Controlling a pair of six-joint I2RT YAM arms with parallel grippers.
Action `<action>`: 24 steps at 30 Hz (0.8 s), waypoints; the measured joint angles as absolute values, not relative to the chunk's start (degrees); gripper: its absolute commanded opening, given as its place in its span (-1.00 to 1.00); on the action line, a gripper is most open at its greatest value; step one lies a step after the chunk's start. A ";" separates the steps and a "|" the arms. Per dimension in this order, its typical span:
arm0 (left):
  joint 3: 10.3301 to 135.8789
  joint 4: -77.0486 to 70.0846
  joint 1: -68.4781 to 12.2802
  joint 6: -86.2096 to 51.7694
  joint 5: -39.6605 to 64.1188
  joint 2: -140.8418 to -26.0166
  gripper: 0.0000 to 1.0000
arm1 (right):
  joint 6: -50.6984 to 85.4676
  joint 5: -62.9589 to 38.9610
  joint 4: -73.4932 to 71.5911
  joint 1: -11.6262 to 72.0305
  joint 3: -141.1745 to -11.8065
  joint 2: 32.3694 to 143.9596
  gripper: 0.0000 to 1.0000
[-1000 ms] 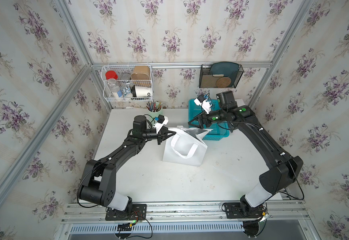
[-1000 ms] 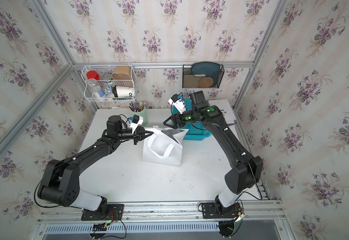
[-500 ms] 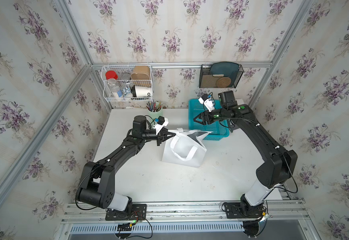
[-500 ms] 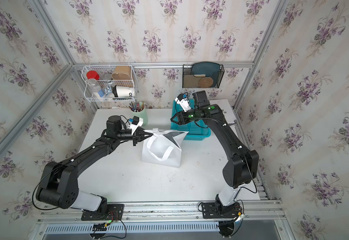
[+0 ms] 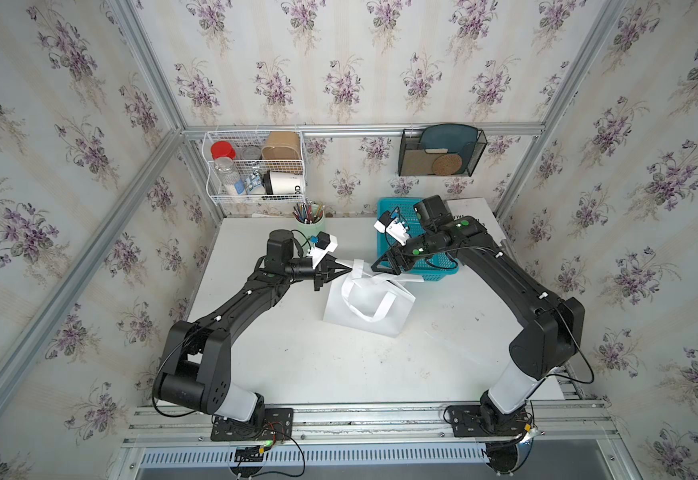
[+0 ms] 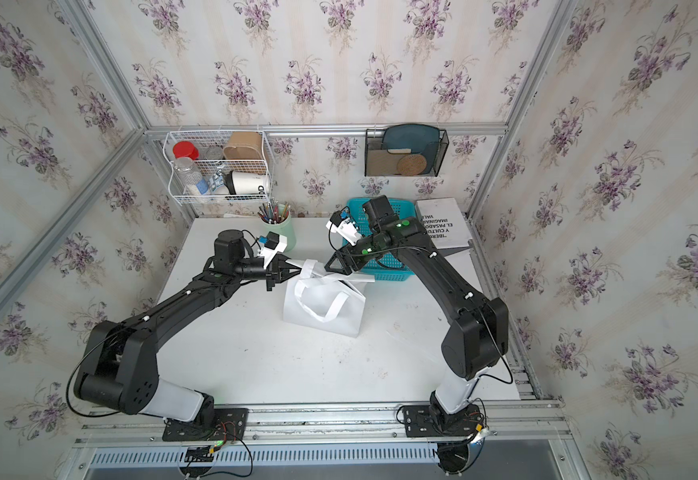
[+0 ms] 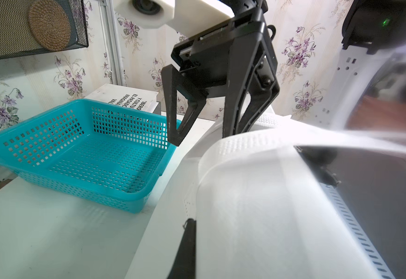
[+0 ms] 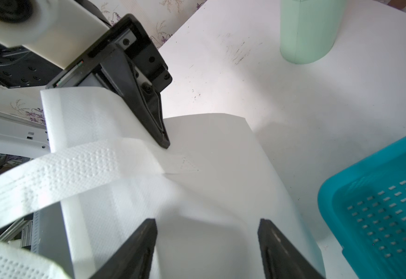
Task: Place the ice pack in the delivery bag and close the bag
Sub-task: Seal the delivery bag at the center of the board.
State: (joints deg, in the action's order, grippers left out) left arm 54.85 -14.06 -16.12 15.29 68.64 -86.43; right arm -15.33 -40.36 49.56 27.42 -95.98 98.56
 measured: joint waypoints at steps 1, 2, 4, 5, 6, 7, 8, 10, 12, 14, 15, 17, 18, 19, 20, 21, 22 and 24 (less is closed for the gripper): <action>54.98 -14.20 -16.12 15.27 68.69 -86.61 -1.00 | -15.42 -40.07 49.63 27.62 -95.96 98.56 0.50; 55.00 -14.37 -16.12 15.22 68.79 -86.78 -1.00 | -15.44 -39.88 49.67 27.86 -95.96 98.59 0.50; 55.02 -14.81 -16.12 14.83 68.99 -87.09 -1.00 | -15.59 -39.66 49.91 28.42 -95.96 98.70 0.51; 55.02 -15.03 -16.12 14.81 69.04 -87.22 -1.00 | -15.62 -39.53 49.95 28.56 -95.96 98.76 0.51; 55.02 -15.18 -16.12 14.63 69.04 -87.31 -1.00 | -15.62 -39.48 49.95 28.64 -95.96 98.85 0.53; 55.07 -15.20 -16.12 14.59 69.06 -87.39 -1.00 | -15.62 -39.46 49.95 28.64 -95.98 98.87 0.56; 55.09 -15.25 -16.12 14.37 69.08 -87.44 -1.00 | -15.62 -39.48 50.02 28.64 -96.05 98.87 0.58; 55.11 -15.42 -16.12 14.09 69.08 -87.46 -1.00 | -15.62 -39.55 50.35 28.69 -96.55 98.87 0.60; 55.18 -15.46 -16.12 13.76 69.06 -87.53 -1.00 | -15.62 -39.40 50.43 28.93 -97.08 98.96 0.59; 55.24 -15.55 -16.12 13.43 69.04 -87.70 -1.00 | -15.59 -38.26 50.52 29.50 -97.38 99.53 0.58; 55.29 -15.49 -16.10 13.34 69.01 -87.83 -1.00 | -15.53 -37.82 50.59 29.71 -97.47 99.98 0.59; 55.35 -15.20 -16.03 13.21 68.75 -88.14 -1.00 | -15.40 -36.91 50.54 30.00 -97.71 100.82 0.66; 55.42 -15.16 -16.01 13.17 68.71 -88.23 -1.00 | -15.35 -36.67 50.63 30.06 -98.06 100.97 0.72; 55.55 -15.16 -16.01 13.15 68.71 -88.25 -1.00 | -15.31 -35.99 50.83 30.11 -98.52 100.95 0.77; 55.70 -15.20 -16.01 13.13 68.75 -88.25 -1.00 | -15.22 -35.79 51.05 30.11 -99.07 100.86 0.80; 55.88 -15.20 -16.01 13.13 68.77 -88.25 -1.00 | -15.22 -35.70 51.09 30.09 -99.61 100.66 0.81; 55.99 -15.20 -16.03 13.15 68.77 -88.25 -1.00 | -15.22 -35.70 51.16 30.13 -100.27 100.53 0.81; 56.25 -15.16 -16.08 13.15 68.79 -88.31 -1.00 | -15.22 -35.75 51.13 30.26 -101.38 100.22 0.76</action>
